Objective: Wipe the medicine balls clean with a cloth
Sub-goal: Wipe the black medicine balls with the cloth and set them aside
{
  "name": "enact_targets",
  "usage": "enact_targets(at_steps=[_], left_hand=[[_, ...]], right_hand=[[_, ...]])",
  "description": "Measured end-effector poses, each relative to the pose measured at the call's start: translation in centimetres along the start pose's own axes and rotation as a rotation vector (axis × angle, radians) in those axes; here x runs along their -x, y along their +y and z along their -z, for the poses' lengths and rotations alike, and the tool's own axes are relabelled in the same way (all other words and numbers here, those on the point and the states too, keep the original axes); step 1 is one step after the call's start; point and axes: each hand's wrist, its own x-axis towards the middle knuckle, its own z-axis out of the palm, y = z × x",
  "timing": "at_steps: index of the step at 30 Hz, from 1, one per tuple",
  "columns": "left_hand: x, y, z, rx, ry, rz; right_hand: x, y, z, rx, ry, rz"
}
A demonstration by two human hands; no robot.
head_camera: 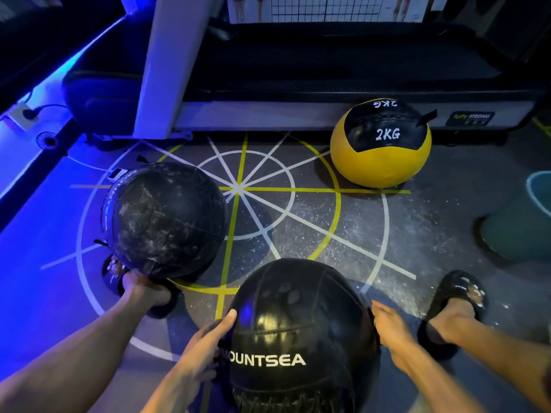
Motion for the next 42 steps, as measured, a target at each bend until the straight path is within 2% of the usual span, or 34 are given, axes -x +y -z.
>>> enact_targets(at_steps=[7,10,14,17,21,24,26,28,30,31,32,35,38,39,40,42], left_hand=[[-0.4,1.9,-1.6,0.022,0.029,-0.192],[-1.1,3.5,-2.0,0.047,0.062,-0.339],[-2.4,6.9,-2.9,0.079,0.026,-0.533],[-4.4,8.7,-4.2,-0.037,0.025,-0.552],[-6.9,8.5,-6.2,-0.265,0.07,-0.536],[-7.6,8.7,-7.5,-0.335,0.111,-0.577],[-7.8,8.9,-8.2,-0.356,0.117,-0.584],[-8.3,8.6,-8.7,-0.37,0.127,-0.595],[-8.7,8.0,-8.8,-0.433,0.163,-0.612],[-8.7,7.9,-8.6,-0.467,0.181,-0.623],[-8.4,7.8,-8.5,-0.479,0.184,-0.63],[-7.5,7.8,-8.2,-0.444,0.158,-0.617],[-6.3,7.2,-8.6,-0.457,0.158,-0.624],[-5.9,6.9,-8.8,-0.46,0.158,-0.627],[-5.4,6.6,-9.0,-0.465,0.158,-0.627],[-5.0,6.1,-9.3,-0.468,0.154,-0.646]], right_hand=[[0.5,-0.4,0.2,-0.298,0.084,-0.039],[0.6,-3.9,0.7,-0.368,0.099,0.023],[-0.1,-8.5,0.9,-0.428,0.108,0.069],[-1.0,-9.3,0.1,-0.465,0.1,0.055],[-0.6,-8.1,-1.1,-0.428,0.209,0.13],[2.0,-8.2,-2.0,-0.349,0.304,0.306],[5.0,-9.1,-4.0,-0.206,0.349,0.558],[8.2,-10.3,-6.6,0.07,0.298,0.886],[9.5,-10.0,-8.7,0.504,0.175,1.162],[9.3,-9.6,-8.8,0.706,0.191,1.289],[8.7,-9.6,-8.1,0.794,0.208,1.338],[6.5,-11.0,-4.9,0.652,0.199,1.216],[3.6,-13.3,-1.3,0.278,0.295,0.716],[3.1,-13.9,-0.7,0.236,0.299,0.592],[3.4,-14.5,-0.9,0.263,0.295,0.573],[5.4,-15.4,-3.0,0.421,0.277,0.784]])
